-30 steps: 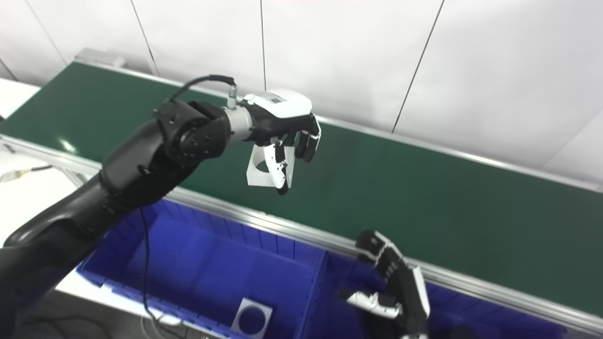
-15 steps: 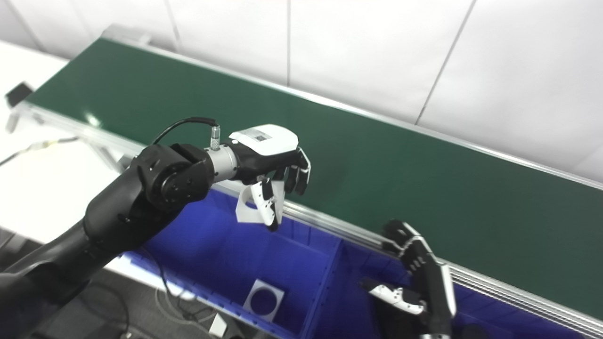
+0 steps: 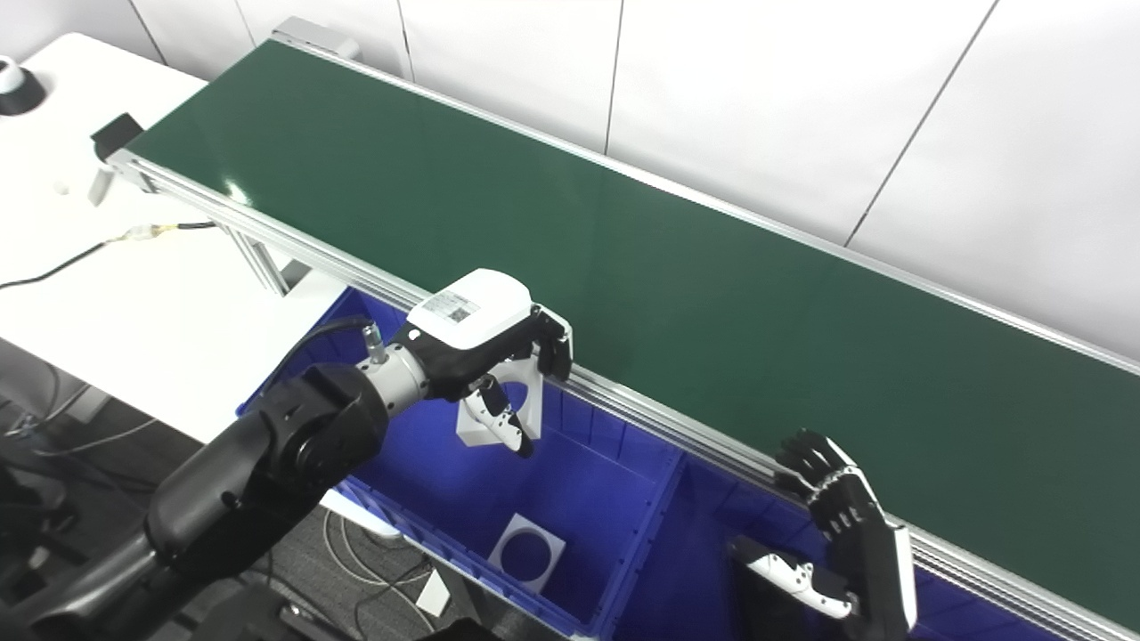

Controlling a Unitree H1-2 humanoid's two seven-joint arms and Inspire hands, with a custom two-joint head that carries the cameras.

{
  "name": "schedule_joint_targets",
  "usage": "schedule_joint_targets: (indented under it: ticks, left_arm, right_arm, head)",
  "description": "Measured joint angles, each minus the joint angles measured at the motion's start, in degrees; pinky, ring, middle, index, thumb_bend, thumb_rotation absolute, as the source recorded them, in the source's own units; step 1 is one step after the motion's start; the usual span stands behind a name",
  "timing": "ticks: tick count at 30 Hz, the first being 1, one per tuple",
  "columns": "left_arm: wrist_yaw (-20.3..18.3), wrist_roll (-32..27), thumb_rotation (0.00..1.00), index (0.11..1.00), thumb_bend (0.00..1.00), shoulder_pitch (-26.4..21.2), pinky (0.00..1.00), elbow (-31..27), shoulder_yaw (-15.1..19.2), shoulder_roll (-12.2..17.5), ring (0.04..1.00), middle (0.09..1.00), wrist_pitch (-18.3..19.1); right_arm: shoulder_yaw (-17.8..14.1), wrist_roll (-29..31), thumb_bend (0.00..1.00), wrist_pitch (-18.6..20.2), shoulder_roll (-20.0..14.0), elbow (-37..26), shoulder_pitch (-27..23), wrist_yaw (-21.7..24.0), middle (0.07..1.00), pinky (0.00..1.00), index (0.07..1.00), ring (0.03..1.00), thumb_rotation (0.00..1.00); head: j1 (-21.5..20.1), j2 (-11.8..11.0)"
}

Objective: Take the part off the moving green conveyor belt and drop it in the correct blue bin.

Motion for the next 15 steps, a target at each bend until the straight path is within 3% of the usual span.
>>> schedule_joint_targets:
  ticks: [8,15]
  left_arm:
    - [8.52,0.38,0.0,0.541,0.5,1.7,0.31,4.99,0.61,-0.88,0.38,0.481,-5.02]
    - [14.62,1.83,0.0,0.505,0.5,1.77,0.36,9.36,0.63,-2.21,0.414,0.519,-7.6]
  right_arm:
    - [-0.04,0.02,0.82,-0.01,-0.08,0.17,-0.1,0.37,0.776,0.69,0.791,0.762,0.13]
    - [-0.04,0.09,0.82,-0.01,-0.07,0.18,-0.09,0.65,0.773,0.69,0.788,0.764,0.13]
  head:
    - [-1.14,-0.52]
    - [-1.85,-0.79]
